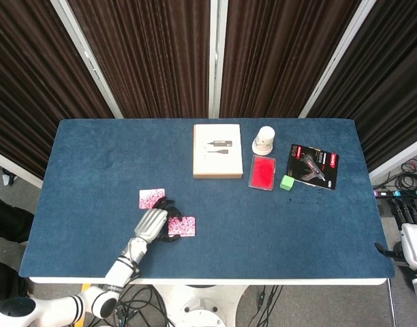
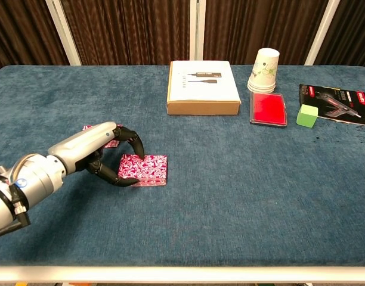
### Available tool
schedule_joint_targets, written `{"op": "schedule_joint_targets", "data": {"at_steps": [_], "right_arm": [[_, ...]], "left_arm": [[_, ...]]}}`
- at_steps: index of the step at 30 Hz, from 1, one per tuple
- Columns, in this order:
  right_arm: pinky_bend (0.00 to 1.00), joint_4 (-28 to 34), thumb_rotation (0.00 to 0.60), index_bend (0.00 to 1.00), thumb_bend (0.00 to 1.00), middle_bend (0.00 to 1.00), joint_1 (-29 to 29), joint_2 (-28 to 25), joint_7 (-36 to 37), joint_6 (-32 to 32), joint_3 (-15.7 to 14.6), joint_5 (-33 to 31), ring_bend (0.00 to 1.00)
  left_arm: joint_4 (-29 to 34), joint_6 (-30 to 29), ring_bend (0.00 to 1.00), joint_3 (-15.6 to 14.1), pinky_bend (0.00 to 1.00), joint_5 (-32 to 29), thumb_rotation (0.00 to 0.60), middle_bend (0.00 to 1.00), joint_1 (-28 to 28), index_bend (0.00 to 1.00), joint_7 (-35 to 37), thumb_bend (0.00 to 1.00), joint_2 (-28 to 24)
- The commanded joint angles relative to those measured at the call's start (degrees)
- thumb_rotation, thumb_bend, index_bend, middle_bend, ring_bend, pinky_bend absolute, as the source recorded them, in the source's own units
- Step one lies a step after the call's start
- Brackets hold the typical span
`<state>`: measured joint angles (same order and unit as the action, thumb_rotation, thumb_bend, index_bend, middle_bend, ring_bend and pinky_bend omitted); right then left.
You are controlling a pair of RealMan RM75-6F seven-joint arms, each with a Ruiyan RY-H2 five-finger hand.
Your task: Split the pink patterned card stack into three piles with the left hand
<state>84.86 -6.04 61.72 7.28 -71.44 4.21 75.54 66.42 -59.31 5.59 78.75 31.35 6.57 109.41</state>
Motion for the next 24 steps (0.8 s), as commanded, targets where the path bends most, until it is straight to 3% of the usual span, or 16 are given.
{"op": "schedule_joint_targets", "data": {"at_steps": [1,24], "right_arm": [[0.00,0.1,0.600,0.00,0.09,0.00,0.0,0.0,-0.1,0.0,0.0,0.0,0.00],[0.00,0.3,0.600,0.00,0.09,0.00,0.0,-0.1,-0.4,0.1,0.0,-0.3,0.00]], "left_arm": [[-0.2,0.0,0.13,-0.2,0.06,0.0,0.600,0.44,-0.2,0.45,0.3,0.26,0.1],[-1.0,0.7,0.15,-0.2,0.07,-0.3,0.600,0.44,-0.5,0.60,1.5,0.26,0.1]]}}
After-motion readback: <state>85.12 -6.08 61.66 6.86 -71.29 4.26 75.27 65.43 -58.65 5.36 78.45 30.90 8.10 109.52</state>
